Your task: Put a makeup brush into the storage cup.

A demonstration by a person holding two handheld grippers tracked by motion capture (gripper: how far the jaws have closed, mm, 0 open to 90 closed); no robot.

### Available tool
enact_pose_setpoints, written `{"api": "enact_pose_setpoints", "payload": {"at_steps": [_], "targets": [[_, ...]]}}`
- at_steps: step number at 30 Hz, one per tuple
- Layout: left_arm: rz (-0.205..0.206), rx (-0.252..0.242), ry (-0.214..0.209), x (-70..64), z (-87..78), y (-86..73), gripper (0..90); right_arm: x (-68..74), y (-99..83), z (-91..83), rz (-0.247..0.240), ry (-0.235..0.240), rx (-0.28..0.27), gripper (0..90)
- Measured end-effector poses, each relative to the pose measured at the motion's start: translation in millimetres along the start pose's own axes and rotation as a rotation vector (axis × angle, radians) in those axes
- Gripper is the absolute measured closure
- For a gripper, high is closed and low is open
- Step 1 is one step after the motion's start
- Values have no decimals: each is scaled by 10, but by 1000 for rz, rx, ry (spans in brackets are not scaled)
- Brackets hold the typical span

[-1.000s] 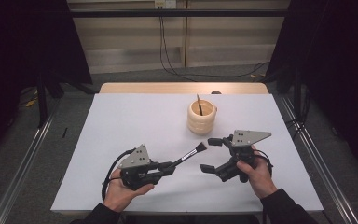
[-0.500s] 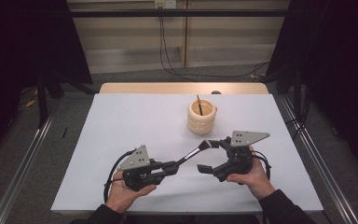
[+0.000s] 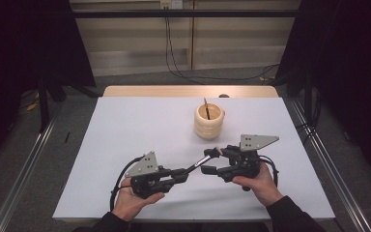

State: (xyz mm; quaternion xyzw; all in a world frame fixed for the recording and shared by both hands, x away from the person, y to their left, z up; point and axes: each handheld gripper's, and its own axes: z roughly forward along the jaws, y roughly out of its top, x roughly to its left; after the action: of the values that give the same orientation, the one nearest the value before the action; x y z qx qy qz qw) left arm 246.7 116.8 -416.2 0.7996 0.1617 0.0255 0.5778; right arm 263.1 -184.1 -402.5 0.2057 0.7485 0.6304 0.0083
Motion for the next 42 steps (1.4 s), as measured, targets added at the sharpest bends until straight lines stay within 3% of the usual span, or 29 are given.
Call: {"api": "enact_pose_setpoints", "payload": {"at_steps": [6,12,21,24,29,42], "targets": [[-3,-4,-13,13,20,-19,794,-33,-3,-3,27,32,-15,522],[10,30,-16,9,68,-59,793,-65,-4,-9,58,47,-18,685],[0,46,-33,48,122,-113,775,-72,12,0,87,99,-11,751],[15,60,-25,61,125,-120,764,-56,24,6,89,111,-2,768],[14,49,-10,73,125,-126,741,-39,43,7,85,104,1,774],[-23,51,56,105,103,-128,529,-37,59,-1,70,80,14,775]]}}
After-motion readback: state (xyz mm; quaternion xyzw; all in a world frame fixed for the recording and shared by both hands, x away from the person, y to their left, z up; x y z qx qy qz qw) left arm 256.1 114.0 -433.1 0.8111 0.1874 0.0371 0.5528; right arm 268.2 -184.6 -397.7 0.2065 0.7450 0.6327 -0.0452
